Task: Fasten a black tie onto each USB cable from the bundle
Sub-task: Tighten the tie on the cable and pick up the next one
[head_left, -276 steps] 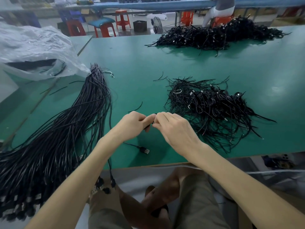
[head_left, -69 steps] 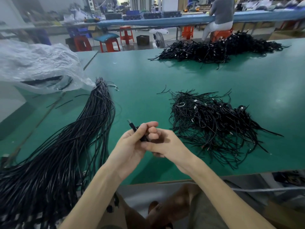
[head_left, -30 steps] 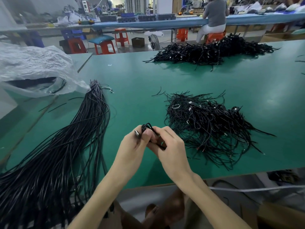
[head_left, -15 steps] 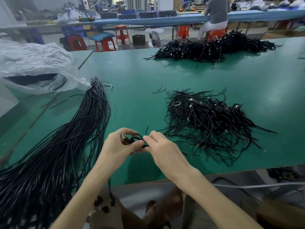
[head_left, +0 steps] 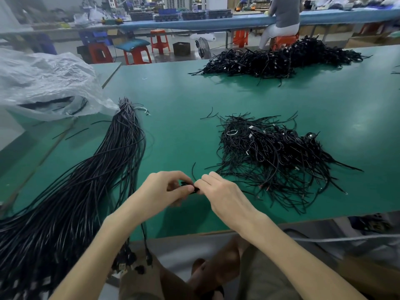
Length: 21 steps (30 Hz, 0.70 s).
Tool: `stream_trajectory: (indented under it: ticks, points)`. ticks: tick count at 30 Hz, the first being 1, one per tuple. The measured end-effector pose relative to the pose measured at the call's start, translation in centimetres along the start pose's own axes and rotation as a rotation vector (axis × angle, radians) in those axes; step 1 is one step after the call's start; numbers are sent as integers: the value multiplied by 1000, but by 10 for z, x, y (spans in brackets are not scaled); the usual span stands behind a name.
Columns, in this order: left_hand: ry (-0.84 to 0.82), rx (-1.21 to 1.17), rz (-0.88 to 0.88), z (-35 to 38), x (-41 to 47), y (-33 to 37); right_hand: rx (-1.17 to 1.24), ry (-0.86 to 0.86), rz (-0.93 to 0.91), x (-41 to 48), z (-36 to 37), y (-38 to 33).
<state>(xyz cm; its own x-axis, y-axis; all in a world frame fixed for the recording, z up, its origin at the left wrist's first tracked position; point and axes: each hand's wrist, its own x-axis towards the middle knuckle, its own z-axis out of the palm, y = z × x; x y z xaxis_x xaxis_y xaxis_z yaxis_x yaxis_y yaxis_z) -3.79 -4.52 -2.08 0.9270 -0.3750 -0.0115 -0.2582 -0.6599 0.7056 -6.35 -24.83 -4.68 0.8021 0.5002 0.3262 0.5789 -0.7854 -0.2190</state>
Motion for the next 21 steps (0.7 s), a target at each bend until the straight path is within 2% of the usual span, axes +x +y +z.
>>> stream_trajectory:
  ticks: [3, 5, 11, 13, 16, 19, 21]
  points:
    - [-188, 222, 20, 3, 5, 2, -46, 13, -78, 4, -3, 1]
    - [-223, 211, -16, 10, 8, 4, -71, 89, -109, 6, -5, 2]
    - [-13, 274, -8, 28, 14, -6, -178, 263, -32, 14, 3, 11]
    - [151, 175, -23, 30, 19, -12, -201, 327, 78, 15, 1, 12]
    - [345, -141, -137, 27, 27, -24, -121, 384, 266, 15, -2, 11]
    - [365, -490, -213, 29, 29, -31, 28, 157, 444, 16, 4, 7]
    - [363, -541, -208, 31, 28, -32, 59, 33, 514, 17, 15, 2]
